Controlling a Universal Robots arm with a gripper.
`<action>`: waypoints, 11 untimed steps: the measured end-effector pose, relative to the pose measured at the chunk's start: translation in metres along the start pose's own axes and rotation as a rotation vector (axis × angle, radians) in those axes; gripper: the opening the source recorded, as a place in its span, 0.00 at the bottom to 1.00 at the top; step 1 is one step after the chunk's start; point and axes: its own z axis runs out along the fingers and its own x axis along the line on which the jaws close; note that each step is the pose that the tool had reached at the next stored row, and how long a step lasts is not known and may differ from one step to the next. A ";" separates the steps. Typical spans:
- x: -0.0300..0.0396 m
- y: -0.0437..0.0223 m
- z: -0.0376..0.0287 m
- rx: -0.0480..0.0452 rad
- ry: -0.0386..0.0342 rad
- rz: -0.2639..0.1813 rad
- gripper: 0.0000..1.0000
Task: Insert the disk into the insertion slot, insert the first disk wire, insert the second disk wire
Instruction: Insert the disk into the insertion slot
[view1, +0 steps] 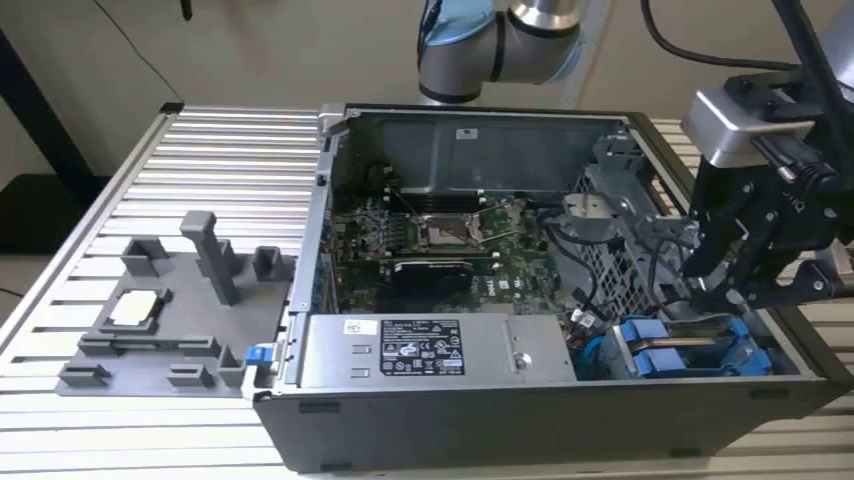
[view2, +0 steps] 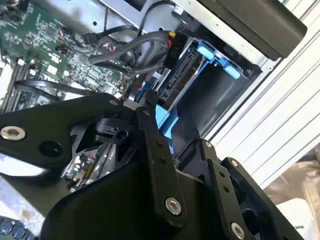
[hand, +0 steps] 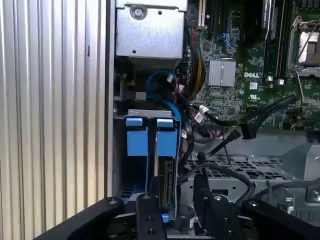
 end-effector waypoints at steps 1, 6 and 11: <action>-0.0003 0.0000 0.0000 0.0133 -0.0209 -0.003 0.41; -0.0004 0.0000 0.0000 0.0989 -0.0693 -0.031 0.41; -0.0002 -0.0055 0.0003 0.1115 -0.0951 -0.062 0.41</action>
